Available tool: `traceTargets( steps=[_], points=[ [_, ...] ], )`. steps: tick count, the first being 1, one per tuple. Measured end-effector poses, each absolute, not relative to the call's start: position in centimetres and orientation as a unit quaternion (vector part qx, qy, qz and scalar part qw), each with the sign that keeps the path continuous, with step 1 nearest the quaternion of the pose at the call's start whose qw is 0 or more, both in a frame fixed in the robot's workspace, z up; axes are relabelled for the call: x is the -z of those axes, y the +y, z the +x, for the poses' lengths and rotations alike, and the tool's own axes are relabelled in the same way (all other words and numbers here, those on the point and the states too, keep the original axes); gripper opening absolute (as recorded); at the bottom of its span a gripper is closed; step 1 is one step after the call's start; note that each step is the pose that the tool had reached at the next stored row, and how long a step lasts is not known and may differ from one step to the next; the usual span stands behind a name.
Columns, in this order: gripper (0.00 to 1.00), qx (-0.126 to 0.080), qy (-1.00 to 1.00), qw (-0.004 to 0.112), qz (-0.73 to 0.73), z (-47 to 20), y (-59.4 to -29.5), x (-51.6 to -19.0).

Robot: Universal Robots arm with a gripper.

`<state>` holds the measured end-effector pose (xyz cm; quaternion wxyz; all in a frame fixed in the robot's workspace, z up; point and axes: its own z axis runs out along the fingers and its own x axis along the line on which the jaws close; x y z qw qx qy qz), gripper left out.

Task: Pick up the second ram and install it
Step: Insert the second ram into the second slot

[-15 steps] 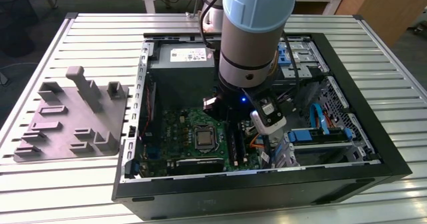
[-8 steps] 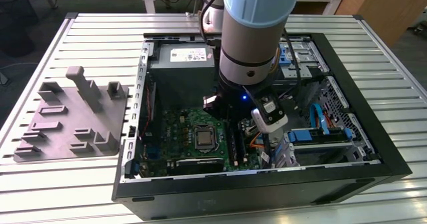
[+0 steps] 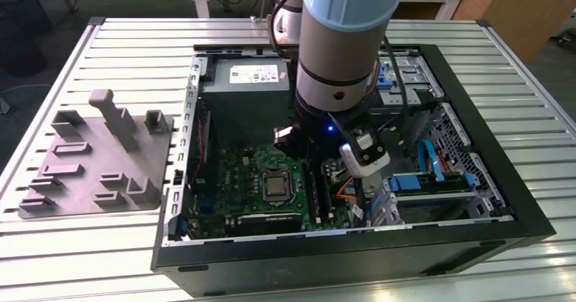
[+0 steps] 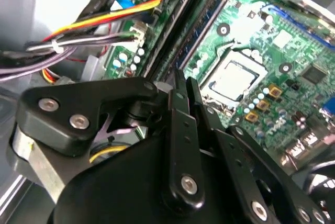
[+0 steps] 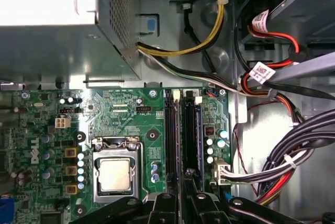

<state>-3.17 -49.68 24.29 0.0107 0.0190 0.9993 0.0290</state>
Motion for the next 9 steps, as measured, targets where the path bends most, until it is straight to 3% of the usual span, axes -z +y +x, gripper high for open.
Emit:
traceTargets(
  steps=[9],
  points=[
    [0.17, -0.028, 0.999, 0.011, 0.019, -3.17, -49.68, -24.47]
  ],
)
